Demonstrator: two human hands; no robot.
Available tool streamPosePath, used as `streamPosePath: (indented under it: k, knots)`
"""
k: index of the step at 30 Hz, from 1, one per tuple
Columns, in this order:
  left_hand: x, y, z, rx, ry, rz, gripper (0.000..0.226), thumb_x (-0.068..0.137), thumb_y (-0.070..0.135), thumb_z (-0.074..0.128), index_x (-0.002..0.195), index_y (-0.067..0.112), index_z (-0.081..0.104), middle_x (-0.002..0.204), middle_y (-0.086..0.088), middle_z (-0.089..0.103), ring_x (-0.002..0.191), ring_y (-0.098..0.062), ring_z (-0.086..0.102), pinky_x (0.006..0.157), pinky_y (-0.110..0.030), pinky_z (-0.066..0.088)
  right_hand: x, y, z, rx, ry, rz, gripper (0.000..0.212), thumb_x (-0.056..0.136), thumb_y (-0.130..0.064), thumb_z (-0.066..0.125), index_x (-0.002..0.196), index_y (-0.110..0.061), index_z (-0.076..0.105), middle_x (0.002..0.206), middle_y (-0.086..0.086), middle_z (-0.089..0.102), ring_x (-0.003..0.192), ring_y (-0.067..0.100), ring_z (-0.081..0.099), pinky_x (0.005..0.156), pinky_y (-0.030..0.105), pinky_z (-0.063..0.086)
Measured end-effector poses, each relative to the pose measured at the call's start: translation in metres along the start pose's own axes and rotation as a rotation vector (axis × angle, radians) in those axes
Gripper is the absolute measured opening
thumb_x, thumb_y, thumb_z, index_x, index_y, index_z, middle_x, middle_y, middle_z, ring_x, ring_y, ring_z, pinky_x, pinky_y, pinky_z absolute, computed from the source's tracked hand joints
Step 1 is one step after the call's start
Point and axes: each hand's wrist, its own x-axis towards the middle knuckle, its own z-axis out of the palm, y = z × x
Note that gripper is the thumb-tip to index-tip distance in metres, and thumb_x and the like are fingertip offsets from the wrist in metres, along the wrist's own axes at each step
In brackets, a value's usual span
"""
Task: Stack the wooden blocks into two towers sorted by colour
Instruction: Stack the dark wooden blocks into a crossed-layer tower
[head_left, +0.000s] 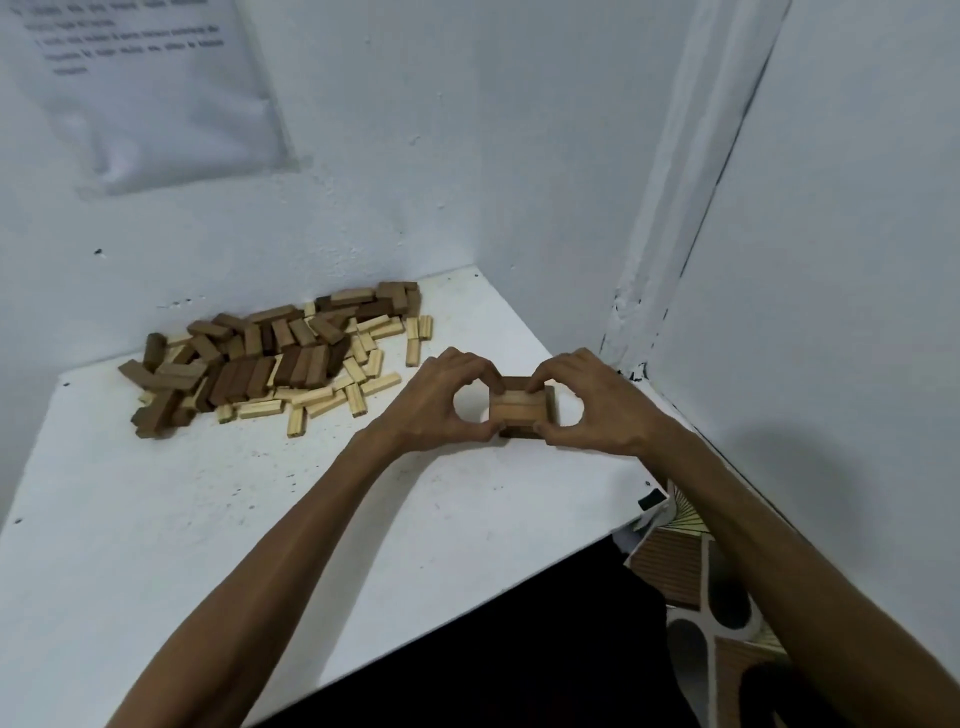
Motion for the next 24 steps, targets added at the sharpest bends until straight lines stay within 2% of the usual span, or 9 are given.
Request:
streamPosePath:
  k: [6, 11, 14, 18, 24]
  knots:
    - [0.012, -0.003, 0.012, -0.031, -0.065, -0.01, 0.04, 0.075, 0.047, 0.082, 0.107, 0.031, 0.064, 0.119, 0.019, 0.066, 0.106, -0.012, 0.052, 0.093, -0.043, 0.046, -0.004, 0.017, 0.001, 0.01, 0.0, 0.032, 0.046, 0.078, -0.036, 0.082, 0.119, -0.029, 0.062, 0.123, -0.017, 0.059, 0.115, 0.012, 0.047, 0.091, 0.032, 0.043]
    - [0.015, -0.005, 0.013, -0.05, -0.073, -0.033, 0.038, 0.074, 0.046, 0.082, 0.105, 0.033, 0.064, 0.118, 0.02, 0.066, 0.105, -0.008, 0.051, 0.093, -0.04, 0.046, -0.004, 0.022, 0.003, 0.016, 0.007, 0.045, 0.046, 0.078, -0.034, 0.083, 0.119, -0.03, 0.063, 0.122, -0.02, 0.058, 0.115, 0.01, 0.046, 0.089, 0.027, 0.039]
    - [0.015, -0.005, 0.013, -0.054, -0.077, -0.03, 0.038, 0.074, 0.045, 0.083, 0.105, 0.034, 0.063, 0.119, 0.021, 0.066, 0.106, -0.004, 0.05, 0.093, -0.038, 0.045, -0.005, 0.024, 0.004, 0.027, 0.004, 0.046, 0.046, 0.078, -0.037, 0.082, 0.119, -0.033, 0.062, 0.12, -0.023, 0.057, 0.114, 0.009, 0.046, 0.091, 0.03, 0.042]
    - [0.015, -0.006, 0.015, -0.055, -0.071, -0.032, 0.04, 0.073, 0.043, 0.086, 0.105, 0.033, 0.064, 0.118, 0.021, 0.066, 0.106, -0.006, 0.052, 0.093, -0.039, 0.045, -0.005, 0.025, 0.006, 0.039, -0.009, 0.044, 0.047, 0.075, -0.046, 0.074, 0.118, -0.033, 0.061, 0.121, -0.021, 0.058, 0.111, 0.007, 0.045, 0.093, 0.034, 0.047]
    - [0.016, -0.006, 0.015, -0.051, -0.064, -0.04, 0.04, 0.072, 0.046, 0.084, 0.106, 0.033, 0.065, 0.118, 0.021, 0.067, 0.108, -0.007, 0.053, 0.093, -0.041, 0.045, -0.003, 0.027, 0.006, 0.036, -0.008, 0.046, 0.046, 0.075, -0.043, 0.076, 0.118, -0.033, 0.061, 0.121, -0.021, 0.057, 0.112, 0.006, 0.044, 0.093, 0.038, 0.048]
